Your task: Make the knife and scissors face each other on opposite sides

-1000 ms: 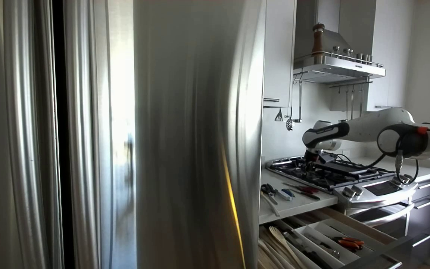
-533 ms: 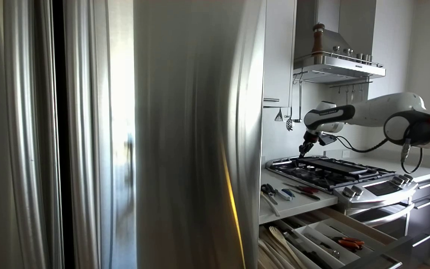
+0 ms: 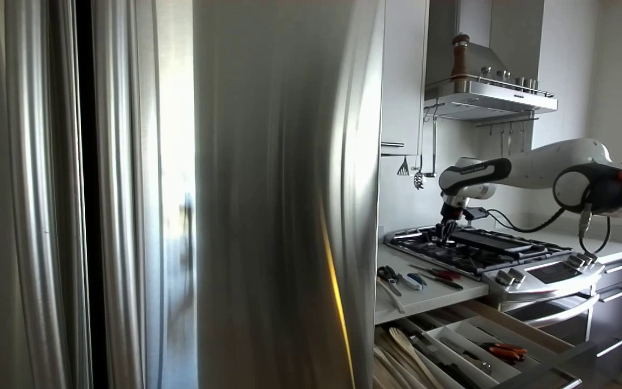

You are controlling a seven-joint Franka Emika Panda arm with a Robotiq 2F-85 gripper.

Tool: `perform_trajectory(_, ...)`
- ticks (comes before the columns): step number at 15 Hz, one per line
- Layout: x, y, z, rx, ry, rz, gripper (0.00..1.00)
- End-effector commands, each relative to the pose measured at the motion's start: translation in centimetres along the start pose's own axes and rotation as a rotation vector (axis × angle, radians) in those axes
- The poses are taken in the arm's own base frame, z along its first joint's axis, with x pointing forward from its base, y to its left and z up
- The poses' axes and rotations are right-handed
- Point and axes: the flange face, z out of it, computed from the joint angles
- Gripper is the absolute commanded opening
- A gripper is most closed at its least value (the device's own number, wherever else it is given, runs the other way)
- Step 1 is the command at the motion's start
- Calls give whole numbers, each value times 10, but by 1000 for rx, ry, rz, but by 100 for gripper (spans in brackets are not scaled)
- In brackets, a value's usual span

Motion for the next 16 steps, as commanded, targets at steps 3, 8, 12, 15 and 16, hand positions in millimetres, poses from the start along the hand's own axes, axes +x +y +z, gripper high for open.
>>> perform_trajectory(3, -12, 6, 43, 11, -73, 61, 67)
perform_trajectory(8, -23, 15, 77, 9, -114, 125, 62)
perform_trajectory(12, -26, 22, 92, -8, -118, 164, 48)
perform_trajectory(15, -25, 25, 98, -14, -113, 188, 50)
perform_trajectory(16, -24, 25, 100, -20, -111, 193, 47)
